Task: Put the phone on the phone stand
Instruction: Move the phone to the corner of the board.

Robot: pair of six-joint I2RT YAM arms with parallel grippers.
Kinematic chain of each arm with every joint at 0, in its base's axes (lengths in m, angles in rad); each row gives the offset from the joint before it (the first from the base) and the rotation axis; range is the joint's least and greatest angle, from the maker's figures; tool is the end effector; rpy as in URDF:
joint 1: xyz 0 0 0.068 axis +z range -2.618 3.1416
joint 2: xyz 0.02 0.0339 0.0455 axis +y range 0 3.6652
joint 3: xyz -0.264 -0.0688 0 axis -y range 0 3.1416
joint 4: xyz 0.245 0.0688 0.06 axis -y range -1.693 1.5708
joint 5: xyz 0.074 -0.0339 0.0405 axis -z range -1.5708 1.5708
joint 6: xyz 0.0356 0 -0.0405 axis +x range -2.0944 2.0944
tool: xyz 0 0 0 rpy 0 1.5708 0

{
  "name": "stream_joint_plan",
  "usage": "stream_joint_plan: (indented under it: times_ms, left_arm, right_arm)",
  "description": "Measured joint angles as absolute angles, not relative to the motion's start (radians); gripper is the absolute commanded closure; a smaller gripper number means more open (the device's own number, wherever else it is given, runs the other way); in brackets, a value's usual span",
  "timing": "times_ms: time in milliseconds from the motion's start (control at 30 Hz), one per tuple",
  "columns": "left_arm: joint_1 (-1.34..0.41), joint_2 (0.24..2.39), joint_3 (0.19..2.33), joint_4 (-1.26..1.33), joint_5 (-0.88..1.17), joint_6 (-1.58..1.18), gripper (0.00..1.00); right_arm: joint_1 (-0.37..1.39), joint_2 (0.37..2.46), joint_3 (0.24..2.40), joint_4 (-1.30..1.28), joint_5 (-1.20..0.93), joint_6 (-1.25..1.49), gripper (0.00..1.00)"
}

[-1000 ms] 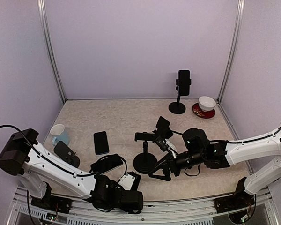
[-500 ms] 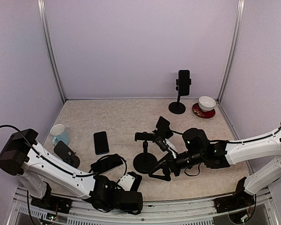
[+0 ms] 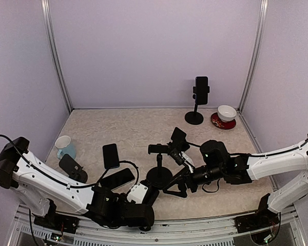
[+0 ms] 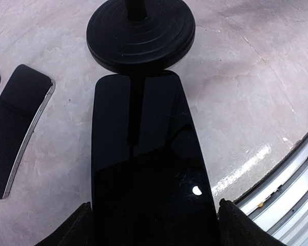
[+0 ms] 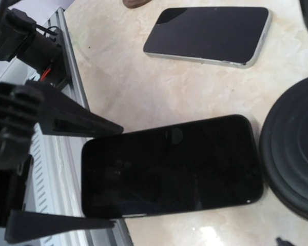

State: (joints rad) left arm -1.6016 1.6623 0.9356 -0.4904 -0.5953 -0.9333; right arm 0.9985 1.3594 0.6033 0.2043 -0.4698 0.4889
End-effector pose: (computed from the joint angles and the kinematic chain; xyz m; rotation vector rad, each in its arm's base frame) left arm 0.0106 -0.3034 0.1614 0.6812 2.3745 -0.1947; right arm 0.1349 0.2391 0.1917 -0.8997 2.2031 1.3076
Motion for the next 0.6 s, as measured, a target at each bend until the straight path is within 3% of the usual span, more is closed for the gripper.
stream_joint_plan:
  times_ms: [500, 600]
  left_arm:
    - [-1.605, 1.717, 0.896, -0.411, -0.592, -0.912, 0.58]
    - [-1.605, 1.751, 0.895, -0.393, -0.591, -0.905, 0.54]
  right_arm:
    - [0.999, 1.359, 0.599, 0.204, -0.462, 0.496, 0.0]
    - [0.999, 1.359, 0.599, 0.203, -0.459, 0.496, 0.0]
